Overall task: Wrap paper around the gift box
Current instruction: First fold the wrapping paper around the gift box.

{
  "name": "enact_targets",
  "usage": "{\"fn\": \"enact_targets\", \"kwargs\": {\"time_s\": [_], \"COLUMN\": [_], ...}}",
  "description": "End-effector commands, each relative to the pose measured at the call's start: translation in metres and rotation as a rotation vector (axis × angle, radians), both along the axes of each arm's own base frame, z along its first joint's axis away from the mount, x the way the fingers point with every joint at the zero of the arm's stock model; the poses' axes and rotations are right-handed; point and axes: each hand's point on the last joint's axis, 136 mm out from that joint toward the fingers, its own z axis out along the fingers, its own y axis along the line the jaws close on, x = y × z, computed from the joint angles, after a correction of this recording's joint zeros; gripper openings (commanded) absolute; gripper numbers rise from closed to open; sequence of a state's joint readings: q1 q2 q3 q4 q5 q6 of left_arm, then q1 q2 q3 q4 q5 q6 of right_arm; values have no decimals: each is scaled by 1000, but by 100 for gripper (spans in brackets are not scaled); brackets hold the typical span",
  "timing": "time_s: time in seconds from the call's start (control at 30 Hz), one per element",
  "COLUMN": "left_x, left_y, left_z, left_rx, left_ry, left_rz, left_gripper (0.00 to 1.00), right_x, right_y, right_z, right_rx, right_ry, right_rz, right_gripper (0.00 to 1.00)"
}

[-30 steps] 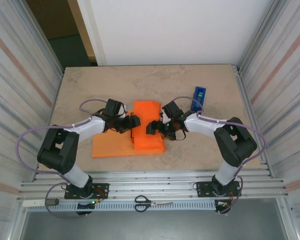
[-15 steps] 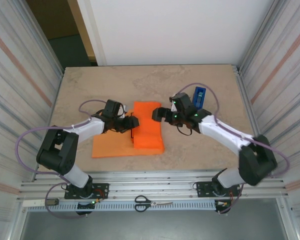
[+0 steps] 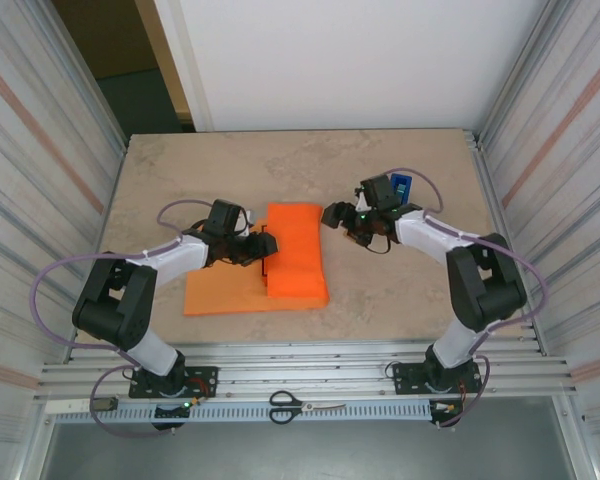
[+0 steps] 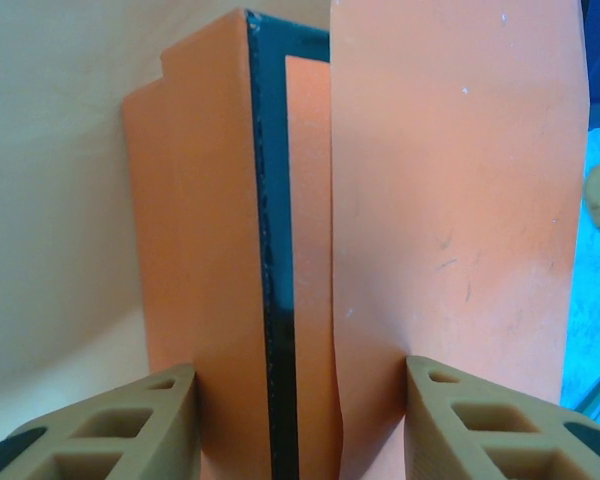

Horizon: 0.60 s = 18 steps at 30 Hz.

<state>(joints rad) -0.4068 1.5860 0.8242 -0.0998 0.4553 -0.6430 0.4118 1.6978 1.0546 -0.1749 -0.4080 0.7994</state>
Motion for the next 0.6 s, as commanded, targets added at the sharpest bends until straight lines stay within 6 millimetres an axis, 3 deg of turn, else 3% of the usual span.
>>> {"fn": "enact_targets", "kwargs": {"time_s": [0.0, 0.33, 0.57], "left_x": [-27, -11, -9], "left_y": [21, 0, -8], "left_z": [-50, -45, -49], "left_rx": [146, 103, 93], "left_ry": [134, 125, 136], "left_rz": [-8, -29, -30], "left_gripper": [47, 46, 46], "right_x": [-3, -5, -2], "right_y": [16, 15, 21], "right_z": [11, -2, -15], "right_rx": [44, 44, 15], "right_ry": [5, 60, 94], "right_rz": [76, 111, 134], "right_gripper": [79, 80, 87]}}
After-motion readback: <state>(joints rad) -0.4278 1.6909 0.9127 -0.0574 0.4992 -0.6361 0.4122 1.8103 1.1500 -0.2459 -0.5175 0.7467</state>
